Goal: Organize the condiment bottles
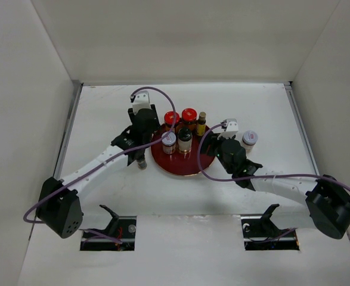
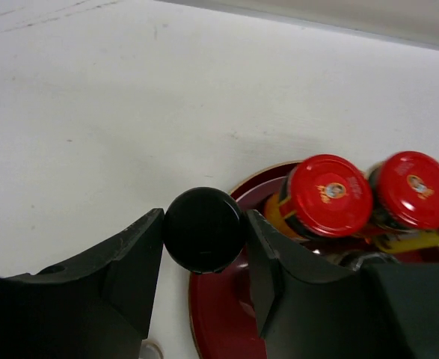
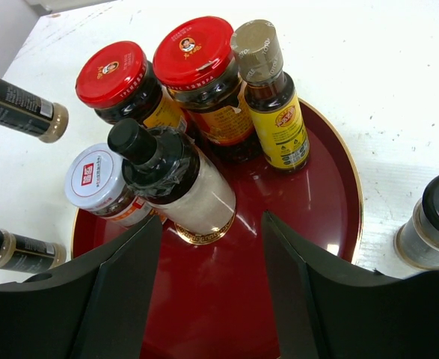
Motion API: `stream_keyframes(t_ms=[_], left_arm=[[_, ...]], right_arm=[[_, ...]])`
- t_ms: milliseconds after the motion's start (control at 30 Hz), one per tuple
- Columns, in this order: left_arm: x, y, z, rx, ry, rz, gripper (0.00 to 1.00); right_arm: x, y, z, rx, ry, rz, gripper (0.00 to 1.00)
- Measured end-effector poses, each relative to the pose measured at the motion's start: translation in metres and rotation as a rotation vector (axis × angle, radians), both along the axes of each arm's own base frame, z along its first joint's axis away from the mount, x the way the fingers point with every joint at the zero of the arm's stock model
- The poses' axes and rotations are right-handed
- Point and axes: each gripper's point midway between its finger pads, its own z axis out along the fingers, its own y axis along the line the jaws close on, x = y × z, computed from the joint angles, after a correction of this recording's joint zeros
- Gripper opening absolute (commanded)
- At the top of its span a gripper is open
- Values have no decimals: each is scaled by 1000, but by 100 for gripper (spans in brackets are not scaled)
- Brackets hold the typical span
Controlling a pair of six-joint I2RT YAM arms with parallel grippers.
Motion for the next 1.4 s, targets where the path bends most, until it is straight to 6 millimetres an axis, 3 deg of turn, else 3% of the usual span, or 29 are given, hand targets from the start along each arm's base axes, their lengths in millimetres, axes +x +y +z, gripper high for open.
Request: stream_keyframes(t_ms=[100, 367, 800, 967, 1400], left_arm=[[-7, -14, 2, -4, -2, -39, 27], [-8, -30, -37, 39, 91, -71, 28], [-11, -33, -93, 89, 201, -57, 39], [-8, -34, -94, 69, 187, -43, 55], [-14, -33, -87, 31, 159, -38, 71]], right_arm=[[0, 0, 0, 0, 0, 0, 62], [0, 0, 0, 0, 0, 1, 62], [0, 0, 0, 0, 0, 1, 63], [0, 0, 0, 1, 0, 1, 69], [-1, -1, 3, 6, -5, 1, 73]])
